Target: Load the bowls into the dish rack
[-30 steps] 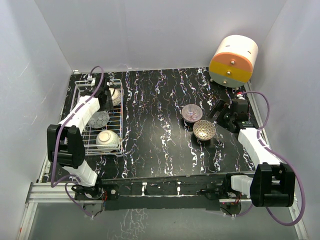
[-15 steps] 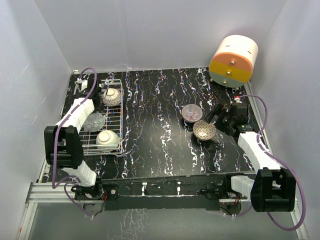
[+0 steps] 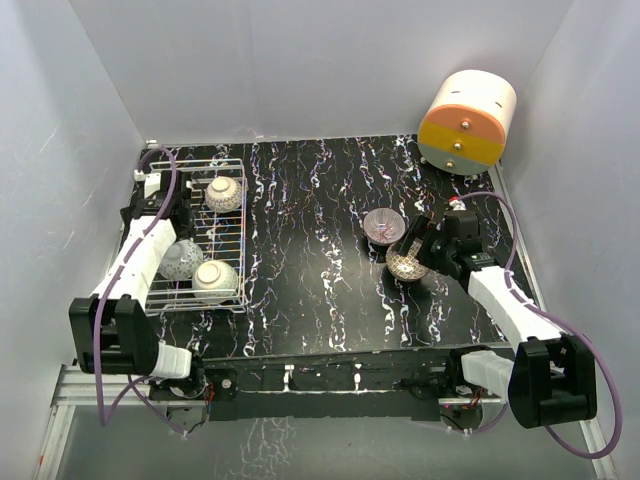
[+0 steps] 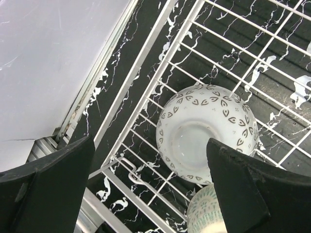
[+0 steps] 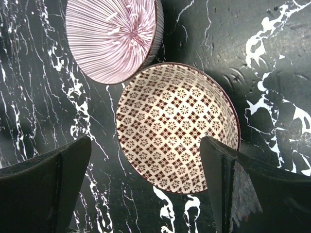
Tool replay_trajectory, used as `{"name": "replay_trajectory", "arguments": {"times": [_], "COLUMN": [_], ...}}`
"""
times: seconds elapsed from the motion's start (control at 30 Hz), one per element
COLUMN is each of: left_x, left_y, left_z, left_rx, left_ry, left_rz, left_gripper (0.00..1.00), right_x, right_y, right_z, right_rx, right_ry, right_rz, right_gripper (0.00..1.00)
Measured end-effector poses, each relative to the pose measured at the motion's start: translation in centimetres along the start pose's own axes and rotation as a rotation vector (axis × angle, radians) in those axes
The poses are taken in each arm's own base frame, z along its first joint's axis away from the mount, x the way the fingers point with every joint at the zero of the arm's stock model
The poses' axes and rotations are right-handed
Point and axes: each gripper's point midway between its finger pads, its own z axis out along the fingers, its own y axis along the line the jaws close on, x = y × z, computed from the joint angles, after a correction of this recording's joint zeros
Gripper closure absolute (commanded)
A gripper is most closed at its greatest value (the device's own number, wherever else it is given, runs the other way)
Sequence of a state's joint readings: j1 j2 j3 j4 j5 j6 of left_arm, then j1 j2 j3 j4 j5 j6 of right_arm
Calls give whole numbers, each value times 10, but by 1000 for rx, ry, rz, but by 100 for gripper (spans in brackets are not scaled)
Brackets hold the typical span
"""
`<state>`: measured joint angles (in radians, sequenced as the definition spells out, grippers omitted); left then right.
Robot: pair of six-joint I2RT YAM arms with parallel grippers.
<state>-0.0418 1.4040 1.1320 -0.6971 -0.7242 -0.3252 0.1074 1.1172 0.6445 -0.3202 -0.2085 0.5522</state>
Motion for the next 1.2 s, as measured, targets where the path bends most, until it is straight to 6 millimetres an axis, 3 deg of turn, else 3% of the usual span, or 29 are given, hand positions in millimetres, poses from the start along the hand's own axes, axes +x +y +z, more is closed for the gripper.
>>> {"name": "replay_trajectory", "arguments": {"times": [0.17,0.3,0.47,0.67,1.0,1.2], "left_x": [-4,-15,-24,-9,-7,6], "left_y": [3,-11,-38,-58,-37,-27], "left_z": [-9,-8,9,33,26,27], "left_rx": [29,82,110,99,31,-4], "left_ry": [-22,-17,10,93,85,99], "left_rz": [-25,-28,-1,84,107,124], "left_gripper": [3,3,3,3,3,3], "right_x": [5,3,2,-4,-4,1], "right_y": [-4,-4,-8,-8,-9,-11], "right_z": [0,-2,-2,-7,-7,-6], "right_rx": [13,15,34,45,48,49], "right_ry": [6,-5,-10,-43,-44,-34], "right_rz": [2,1,1,-3,-7,-10], "right_gripper": [2,2,1,2,1,2]}}
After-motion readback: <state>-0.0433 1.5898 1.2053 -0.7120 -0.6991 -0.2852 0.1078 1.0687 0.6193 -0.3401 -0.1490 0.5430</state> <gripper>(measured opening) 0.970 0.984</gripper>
